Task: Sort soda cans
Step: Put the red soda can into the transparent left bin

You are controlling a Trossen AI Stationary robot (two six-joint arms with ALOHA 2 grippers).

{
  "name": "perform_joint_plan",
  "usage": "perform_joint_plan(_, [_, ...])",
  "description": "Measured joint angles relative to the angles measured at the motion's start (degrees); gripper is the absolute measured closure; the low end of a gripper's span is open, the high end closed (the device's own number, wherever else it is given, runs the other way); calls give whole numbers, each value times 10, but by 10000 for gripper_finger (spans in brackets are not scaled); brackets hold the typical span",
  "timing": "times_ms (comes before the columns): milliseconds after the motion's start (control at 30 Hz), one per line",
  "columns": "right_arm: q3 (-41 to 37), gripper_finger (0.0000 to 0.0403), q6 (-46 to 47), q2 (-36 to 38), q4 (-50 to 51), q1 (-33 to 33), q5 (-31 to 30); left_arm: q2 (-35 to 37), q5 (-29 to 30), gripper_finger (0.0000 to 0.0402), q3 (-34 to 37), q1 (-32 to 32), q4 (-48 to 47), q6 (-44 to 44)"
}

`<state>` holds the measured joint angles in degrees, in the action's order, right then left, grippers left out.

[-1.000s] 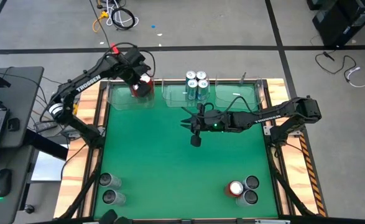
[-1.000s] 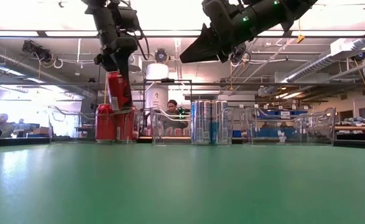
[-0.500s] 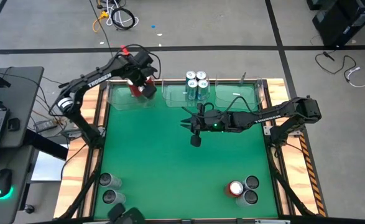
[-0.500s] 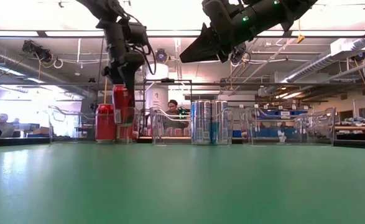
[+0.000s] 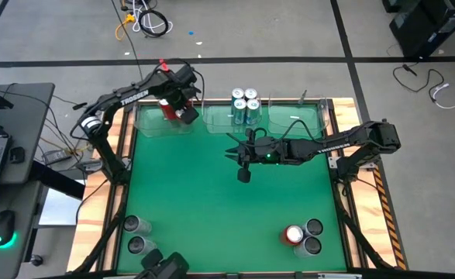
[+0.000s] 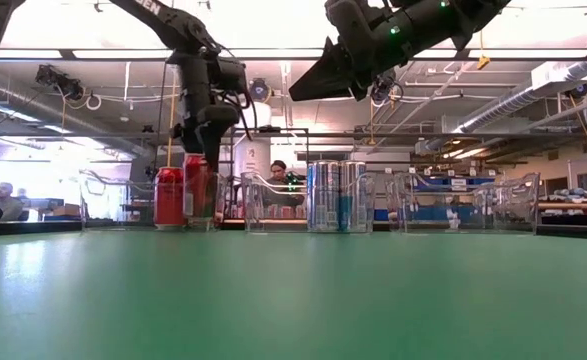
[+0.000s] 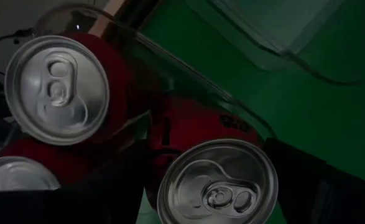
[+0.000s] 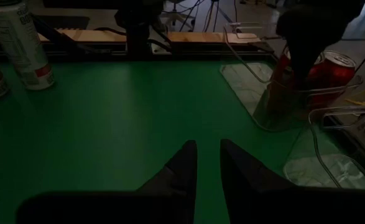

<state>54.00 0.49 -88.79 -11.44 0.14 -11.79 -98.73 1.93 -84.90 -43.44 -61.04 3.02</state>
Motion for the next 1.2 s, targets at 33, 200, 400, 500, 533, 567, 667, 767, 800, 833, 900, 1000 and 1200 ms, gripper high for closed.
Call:
perform_joint_plan(33, [0,345,0,0,0,0,0,-4,0,118,0,0,0,2])
perform_joint_plan(200, [0,345,0,0,0,0,0,-17,2,118,0,0,1,15])
perform_joint_plan(400, [0,345,0,0,0,0,0,-29,10,88,0,0,3,17])
perform_joint_plan(500, [0,345,0,0,0,0,0,-32,15,71,0,0,5,29])
perform_joint_plan(533, [0,345,0,0,0,0,0,-32,16,70,0,0,6,31])
perform_joint_plan(567, [0,345,0,0,0,0,0,-32,16,69,0,0,6,37])
perform_joint_plan(667, [0,345,0,0,0,0,0,-32,20,70,0,4,7,50])
perform_joint_plan(767, [0,344,0,0,0,0,0,-32,20,70,0,4,7,56])
perform_joint_plan(800, [0,343,0,0,0,0,0,-32,19,70,0,4,8,56])
perform_joint_plan(833, [0,343,0,0,0,0,0,-32,19,70,0,4,10,56])
perform_joint_plan(900, [0,343,0,0,0,0,0,-32,19,70,0,4,13,58])
perform_joint_plan(1000, [0,344,0,0,0,0,0,-32,19,70,0,4,13,61])
perform_joint_plan(1200, [0,340,0,0,0,0,0,-32,18,69,0,4,13,72])
